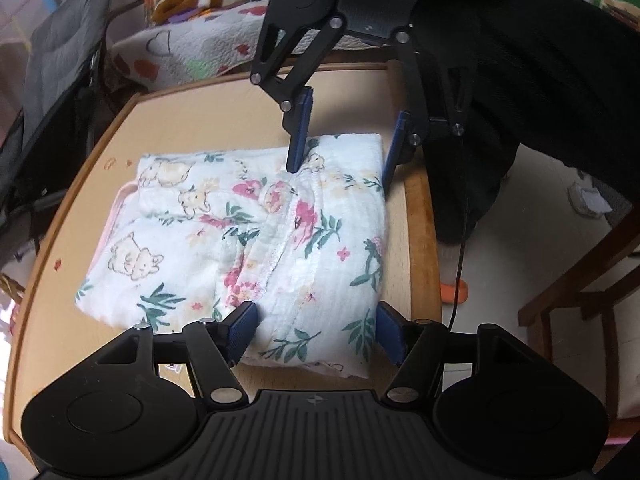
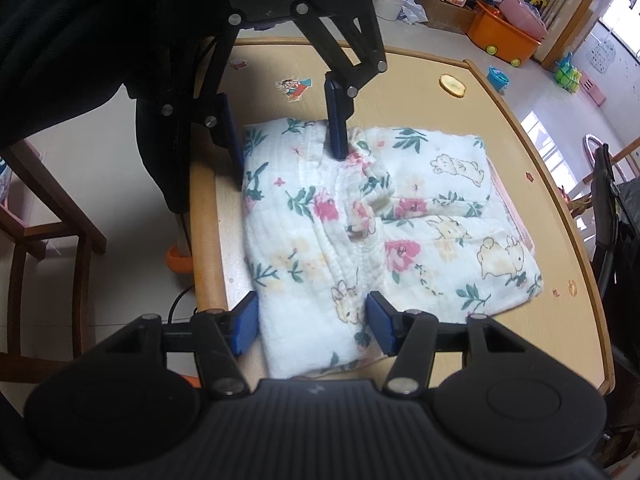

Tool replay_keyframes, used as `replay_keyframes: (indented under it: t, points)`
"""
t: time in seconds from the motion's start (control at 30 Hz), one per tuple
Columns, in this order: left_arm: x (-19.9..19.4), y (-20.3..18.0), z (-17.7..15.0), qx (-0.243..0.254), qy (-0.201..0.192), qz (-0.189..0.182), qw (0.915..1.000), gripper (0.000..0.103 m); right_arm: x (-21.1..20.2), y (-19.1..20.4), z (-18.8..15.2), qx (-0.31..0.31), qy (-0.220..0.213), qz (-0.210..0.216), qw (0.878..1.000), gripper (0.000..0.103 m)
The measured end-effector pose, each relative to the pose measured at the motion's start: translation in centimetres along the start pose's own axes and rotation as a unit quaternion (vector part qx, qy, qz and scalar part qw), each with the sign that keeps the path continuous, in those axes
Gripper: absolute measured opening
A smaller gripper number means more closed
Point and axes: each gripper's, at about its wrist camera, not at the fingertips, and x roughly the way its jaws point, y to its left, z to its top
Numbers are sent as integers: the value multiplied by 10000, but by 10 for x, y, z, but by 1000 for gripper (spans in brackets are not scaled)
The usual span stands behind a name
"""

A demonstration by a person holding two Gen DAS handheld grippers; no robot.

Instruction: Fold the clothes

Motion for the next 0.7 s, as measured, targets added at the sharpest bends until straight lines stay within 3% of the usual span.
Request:
replay_keyframes:
  t: [0.13,0.2,0.27,0.33,0.47,0.63,0.7]
  points:
    - [2,4,3,-118,78,-75,9999,66,2,-6,4,139,102,74,9998,52]
    - [3,5,4,-163,93,-85,9998,62,3,-8,6,175,156,52,9997,45]
    - [3,7,4,-240,96,-80,9996,53,3,-8,8,88,201,-62,9997,30]
    - [1,13,5,-429,76,-102,9990,46,4,-10,9,90,236,-125,9996,25]
    - [-2,28,4,-919,4,-284,9954,29,2,-16,10,400,258,-25,9989,20]
    - [-8,25,6,-1202,63,-625,9908,18,-9,-18,11,728,203,290,9967,17]
    - [-9,19,7,-1238,120,-802,9890,18,-14,-15,11,793,194,458,9956,17]
